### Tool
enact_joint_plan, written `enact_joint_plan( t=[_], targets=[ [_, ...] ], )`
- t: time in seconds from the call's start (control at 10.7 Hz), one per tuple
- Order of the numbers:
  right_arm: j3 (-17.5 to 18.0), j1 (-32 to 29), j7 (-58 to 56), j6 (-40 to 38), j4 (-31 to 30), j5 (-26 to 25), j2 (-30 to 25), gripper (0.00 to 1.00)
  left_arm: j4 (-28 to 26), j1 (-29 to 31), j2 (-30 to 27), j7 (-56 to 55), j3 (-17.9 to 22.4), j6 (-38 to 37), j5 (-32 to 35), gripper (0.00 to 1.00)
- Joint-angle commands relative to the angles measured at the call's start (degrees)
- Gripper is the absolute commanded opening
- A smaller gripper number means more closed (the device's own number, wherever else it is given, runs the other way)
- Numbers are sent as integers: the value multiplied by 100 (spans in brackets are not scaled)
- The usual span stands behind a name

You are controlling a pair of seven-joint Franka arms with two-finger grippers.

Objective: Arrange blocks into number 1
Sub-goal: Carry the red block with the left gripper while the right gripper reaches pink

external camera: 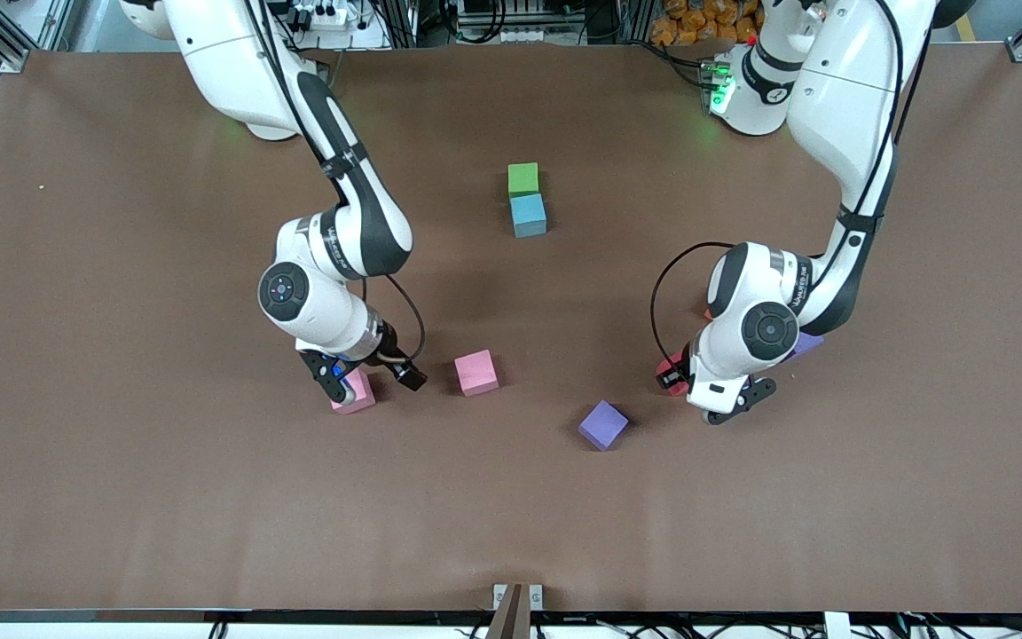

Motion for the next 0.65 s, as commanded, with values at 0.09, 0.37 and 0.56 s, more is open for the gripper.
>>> enact_joint_plan(
  t=[0.09, 0.37, 0.56],
  targets=[
    [-8, 78, 29, -68, 631, 324, 448, 100, 68, -354, -124, 141, 11, -93, 299, 0],
    [1, 61, 20, 3, 649, 542, 562, 100, -90, -523, -344, 404, -531, -461, 299, 0],
    [1, 52, -24, 64, 754, 850, 659, 100, -318, -592, -485, 484, -962, -462, 377, 0]
  ],
)
